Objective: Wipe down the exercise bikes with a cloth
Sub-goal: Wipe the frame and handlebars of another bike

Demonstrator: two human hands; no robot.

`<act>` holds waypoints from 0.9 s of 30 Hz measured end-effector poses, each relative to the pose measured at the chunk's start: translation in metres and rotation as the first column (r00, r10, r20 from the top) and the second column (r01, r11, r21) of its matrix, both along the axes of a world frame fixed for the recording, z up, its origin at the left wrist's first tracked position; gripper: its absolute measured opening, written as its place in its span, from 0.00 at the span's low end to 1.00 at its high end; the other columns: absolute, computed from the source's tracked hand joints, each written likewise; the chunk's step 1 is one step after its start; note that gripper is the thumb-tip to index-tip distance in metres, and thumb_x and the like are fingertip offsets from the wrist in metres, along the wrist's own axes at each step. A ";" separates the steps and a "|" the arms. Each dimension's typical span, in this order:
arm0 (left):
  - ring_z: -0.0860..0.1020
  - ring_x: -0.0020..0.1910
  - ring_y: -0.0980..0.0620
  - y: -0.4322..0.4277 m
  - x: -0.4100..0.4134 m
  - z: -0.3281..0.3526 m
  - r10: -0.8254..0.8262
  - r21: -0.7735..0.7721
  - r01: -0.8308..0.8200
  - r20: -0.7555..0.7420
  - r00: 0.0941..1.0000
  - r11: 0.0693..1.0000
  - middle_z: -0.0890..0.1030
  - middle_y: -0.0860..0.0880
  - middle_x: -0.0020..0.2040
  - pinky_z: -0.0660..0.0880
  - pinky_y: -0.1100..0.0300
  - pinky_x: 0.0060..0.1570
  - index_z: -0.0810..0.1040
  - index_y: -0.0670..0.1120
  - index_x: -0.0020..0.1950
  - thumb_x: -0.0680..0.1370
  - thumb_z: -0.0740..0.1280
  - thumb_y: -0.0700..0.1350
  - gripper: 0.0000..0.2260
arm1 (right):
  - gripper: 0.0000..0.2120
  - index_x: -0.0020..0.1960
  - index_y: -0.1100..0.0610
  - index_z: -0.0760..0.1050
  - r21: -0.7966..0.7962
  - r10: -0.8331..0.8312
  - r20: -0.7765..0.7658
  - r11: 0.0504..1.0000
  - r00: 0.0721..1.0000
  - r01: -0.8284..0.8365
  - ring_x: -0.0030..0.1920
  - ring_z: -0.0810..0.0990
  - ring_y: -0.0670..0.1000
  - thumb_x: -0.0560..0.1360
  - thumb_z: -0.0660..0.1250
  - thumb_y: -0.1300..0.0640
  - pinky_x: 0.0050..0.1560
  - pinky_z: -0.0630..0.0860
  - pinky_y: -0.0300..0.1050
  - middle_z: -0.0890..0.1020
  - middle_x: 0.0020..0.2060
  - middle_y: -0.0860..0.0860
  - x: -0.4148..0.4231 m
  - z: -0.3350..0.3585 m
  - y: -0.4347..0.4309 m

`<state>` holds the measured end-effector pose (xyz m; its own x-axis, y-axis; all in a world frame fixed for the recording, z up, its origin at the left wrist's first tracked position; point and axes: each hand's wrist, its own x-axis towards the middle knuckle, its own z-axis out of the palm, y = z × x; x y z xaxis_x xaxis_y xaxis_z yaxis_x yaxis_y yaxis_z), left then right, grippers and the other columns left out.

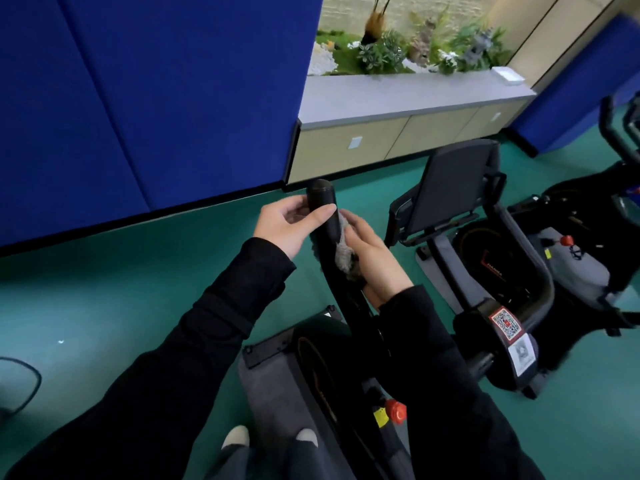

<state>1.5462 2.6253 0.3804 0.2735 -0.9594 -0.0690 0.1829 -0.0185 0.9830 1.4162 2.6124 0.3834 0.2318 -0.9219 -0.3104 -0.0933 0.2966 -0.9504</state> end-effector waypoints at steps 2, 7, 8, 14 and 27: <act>0.78 0.44 0.57 0.000 0.000 -0.001 0.002 -0.012 -0.002 0.013 1.000 1.000 0.81 0.53 0.43 0.73 0.72 0.46 0.80 0.50 0.46 0.72 0.73 0.43 0.05 | 0.14 0.64 0.59 0.71 0.066 0.028 0.070 0.997 0.997 -0.033 0.51 0.80 0.56 0.82 0.55 0.56 0.56 0.75 0.56 0.79 0.56 0.59 -0.004 -0.002 0.003; 0.79 0.52 0.51 -0.001 0.003 -0.003 -0.009 -0.026 0.011 0.067 0.998 1.000 0.82 0.50 0.48 0.73 0.64 0.54 0.80 0.51 0.48 0.72 0.72 0.44 0.06 | 0.16 0.65 0.61 0.72 0.046 0.139 -0.029 0.989 0.990 -0.137 0.49 0.82 0.54 0.82 0.57 0.54 0.54 0.77 0.52 0.81 0.54 0.58 -0.013 -0.005 0.002; 0.79 0.52 0.52 -0.001 0.003 -0.003 -0.013 -0.026 0.015 0.074 0.997 1.000 0.82 0.51 0.47 0.73 0.65 0.54 0.80 0.52 0.48 0.72 0.72 0.45 0.06 | 0.17 0.66 0.62 0.71 0.031 0.170 -0.076 0.985 0.982 -0.169 0.51 0.82 0.54 0.81 0.58 0.54 0.56 0.76 0.53 0.81 0.55 0.58 -0.016 -0.005 0.002; 0.78 0.48 0.56 -0.001 0.004 -0.002 -0.020 -0.022 0.022 0.077 0.997 1.000 0.81 0.55 0.44 0.71 0.74 0.48 0.79 0.55 0.44 0.72 0.72 0.45 0.05 | 0.18 0.60 0.54 0.74 -0.001 0.360 -0.521 0.907 0.774 -0.422 0.54 0.80 0.50 0.75 0.65 0.44 0.59 0.75 0.49 0.82 0.52 0.49 -0.039 0.001 0.006; 0.78 0.51 0.53 -0.001 0.003 -0.004 -0.015 -0.021 0.016 0.070 0.997 1.000 0.81 0.51 0.48 0.71 0.70 0.51 0.80 0.49 0.49 0.72 0.72 0.46 0.07 | 0.21 0.50 0.55 0.71 -0.002 0.248 -0.814 0.903 0.525 -0.430 0.49 0.76 0.53 0.73 0.65 0.37 0.40 0.64 0.39 0.77 0.45 0.50 -0.039 0.008 0.027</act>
